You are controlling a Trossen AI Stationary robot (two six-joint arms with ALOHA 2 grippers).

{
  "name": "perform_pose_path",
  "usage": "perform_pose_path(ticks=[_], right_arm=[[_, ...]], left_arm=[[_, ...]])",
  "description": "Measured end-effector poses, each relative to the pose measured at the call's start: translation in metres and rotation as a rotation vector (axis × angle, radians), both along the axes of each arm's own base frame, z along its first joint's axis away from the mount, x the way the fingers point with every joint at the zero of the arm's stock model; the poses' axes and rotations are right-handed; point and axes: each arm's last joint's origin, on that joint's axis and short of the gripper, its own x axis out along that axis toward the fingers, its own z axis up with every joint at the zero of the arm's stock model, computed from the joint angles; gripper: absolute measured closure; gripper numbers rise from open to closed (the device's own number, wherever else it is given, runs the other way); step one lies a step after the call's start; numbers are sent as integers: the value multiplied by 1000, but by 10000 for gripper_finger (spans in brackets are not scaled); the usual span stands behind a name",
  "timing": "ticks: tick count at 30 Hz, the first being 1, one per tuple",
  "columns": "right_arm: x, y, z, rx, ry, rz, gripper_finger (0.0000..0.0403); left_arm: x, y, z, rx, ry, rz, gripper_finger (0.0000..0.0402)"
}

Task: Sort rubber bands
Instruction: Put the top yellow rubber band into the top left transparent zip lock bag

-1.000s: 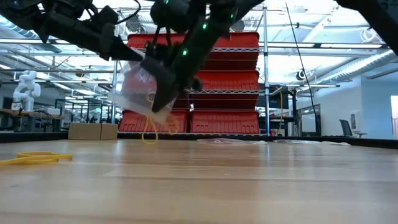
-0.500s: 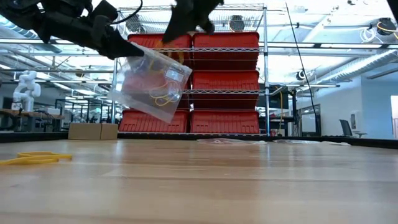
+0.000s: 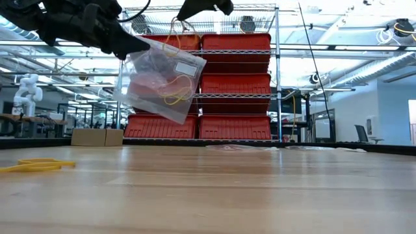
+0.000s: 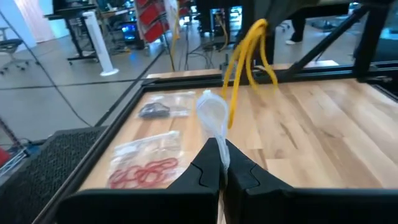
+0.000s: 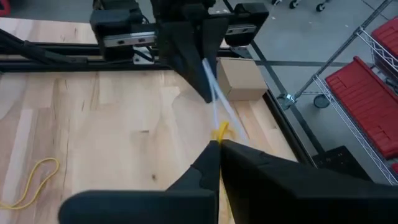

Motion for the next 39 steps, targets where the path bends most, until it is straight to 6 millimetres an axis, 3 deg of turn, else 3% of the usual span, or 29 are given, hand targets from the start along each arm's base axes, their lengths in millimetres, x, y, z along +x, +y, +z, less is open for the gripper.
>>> perform_pose_path(ticks=[39], right_arm=[[-4, 1, 13, -24, -44, 18, 403]], left_arm=[[3, -8, 0, -1, -2, -67, 401]])
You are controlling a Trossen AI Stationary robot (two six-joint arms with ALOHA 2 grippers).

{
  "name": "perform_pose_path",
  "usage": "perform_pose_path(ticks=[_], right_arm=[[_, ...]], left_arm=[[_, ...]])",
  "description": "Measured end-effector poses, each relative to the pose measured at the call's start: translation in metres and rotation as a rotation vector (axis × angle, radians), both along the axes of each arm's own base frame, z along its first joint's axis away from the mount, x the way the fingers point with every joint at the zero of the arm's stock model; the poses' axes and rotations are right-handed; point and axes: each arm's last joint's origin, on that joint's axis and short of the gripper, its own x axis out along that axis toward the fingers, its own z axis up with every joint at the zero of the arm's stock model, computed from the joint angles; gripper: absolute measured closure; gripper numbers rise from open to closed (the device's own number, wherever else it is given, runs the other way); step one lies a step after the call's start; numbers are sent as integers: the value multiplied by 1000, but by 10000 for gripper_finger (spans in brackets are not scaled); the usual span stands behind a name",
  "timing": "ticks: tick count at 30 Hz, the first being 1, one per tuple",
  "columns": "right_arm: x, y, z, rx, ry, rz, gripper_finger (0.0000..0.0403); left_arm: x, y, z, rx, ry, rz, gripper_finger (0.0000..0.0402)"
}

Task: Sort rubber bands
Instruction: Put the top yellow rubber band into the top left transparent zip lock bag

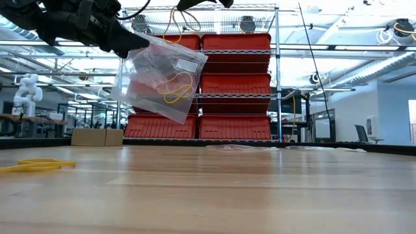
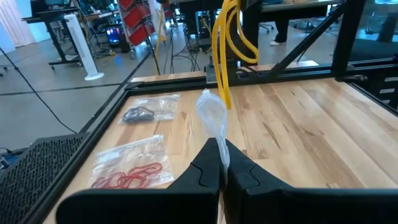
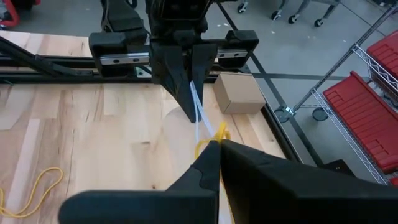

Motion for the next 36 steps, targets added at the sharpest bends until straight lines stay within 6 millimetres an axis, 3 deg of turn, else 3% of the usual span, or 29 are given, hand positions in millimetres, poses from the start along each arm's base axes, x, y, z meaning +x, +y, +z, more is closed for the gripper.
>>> perform_pose_path(ticks=[12, 36], right_arm=[[-8, 4, 12, -3, -35, 15, 403], [-6, 5, 7, 32, -12, 29, 403]], left_arm=[[0, 0, 0, 1, 0, -1, 401], [0, 0, 0, 3, -5, -1, 401]])
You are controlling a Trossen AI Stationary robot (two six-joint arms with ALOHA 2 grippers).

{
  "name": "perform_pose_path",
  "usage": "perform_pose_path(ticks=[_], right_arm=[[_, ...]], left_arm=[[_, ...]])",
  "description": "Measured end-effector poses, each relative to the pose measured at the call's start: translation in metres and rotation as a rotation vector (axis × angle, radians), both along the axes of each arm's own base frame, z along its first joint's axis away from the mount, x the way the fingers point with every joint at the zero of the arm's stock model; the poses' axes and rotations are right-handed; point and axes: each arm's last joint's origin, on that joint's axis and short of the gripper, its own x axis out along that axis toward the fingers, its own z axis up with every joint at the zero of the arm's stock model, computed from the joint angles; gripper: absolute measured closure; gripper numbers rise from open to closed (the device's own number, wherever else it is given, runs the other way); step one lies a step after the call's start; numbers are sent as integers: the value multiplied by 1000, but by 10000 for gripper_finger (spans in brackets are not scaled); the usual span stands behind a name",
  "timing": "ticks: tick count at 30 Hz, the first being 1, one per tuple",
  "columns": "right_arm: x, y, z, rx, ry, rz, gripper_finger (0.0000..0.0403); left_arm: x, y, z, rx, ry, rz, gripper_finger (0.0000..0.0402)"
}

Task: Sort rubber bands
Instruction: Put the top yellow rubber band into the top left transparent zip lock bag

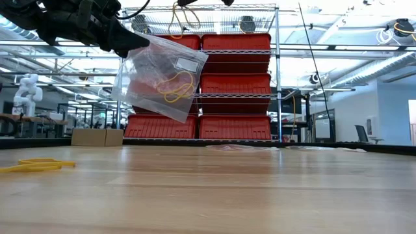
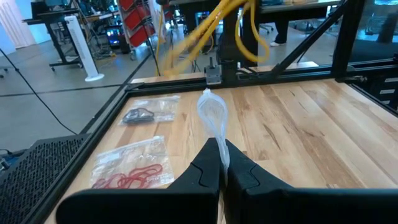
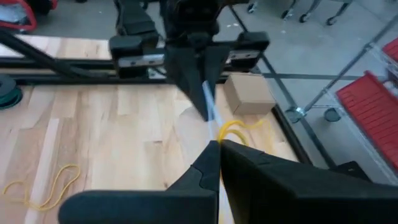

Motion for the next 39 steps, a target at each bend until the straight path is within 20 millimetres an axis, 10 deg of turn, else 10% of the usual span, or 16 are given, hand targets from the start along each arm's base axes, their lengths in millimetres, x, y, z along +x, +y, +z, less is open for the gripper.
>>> perform_pose_path(ticks=[39], right_arm=[[8, 3, -13, 56, 35, 50, 403]], left_arm=[[0, 0, 0, -1, 2, 0, 401]])
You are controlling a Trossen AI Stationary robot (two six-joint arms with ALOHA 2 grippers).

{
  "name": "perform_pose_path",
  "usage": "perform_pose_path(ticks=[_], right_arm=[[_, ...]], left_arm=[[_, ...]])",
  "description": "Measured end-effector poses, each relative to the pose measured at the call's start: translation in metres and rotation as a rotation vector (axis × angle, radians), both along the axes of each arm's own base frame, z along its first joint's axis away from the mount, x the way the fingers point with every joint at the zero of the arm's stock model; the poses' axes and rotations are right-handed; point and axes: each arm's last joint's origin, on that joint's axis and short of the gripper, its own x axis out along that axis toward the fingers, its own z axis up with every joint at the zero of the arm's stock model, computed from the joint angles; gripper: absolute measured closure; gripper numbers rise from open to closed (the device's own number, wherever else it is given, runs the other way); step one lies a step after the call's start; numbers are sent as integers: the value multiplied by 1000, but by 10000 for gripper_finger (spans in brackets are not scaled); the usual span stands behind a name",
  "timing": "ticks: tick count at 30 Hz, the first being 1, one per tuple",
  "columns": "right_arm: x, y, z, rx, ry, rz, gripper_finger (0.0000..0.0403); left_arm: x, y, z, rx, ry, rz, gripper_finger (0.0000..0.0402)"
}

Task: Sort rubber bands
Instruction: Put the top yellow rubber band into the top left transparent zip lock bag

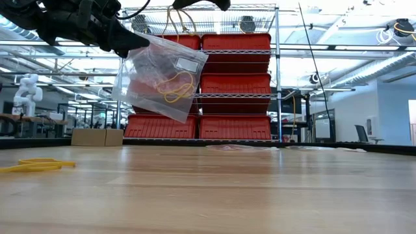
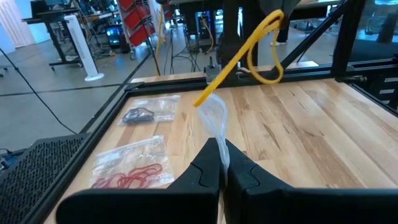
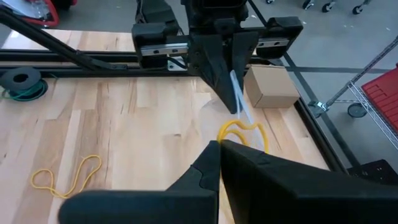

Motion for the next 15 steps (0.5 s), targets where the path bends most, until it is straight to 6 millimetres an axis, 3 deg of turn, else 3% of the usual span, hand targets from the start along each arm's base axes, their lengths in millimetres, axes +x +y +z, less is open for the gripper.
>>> perform_pose_path(ticks=[15], right_arm=[[-1, 3, -1, 14, 7, -3, 403]], left_arm=[[0, 0, 0, -1, 3, 0, 401]])
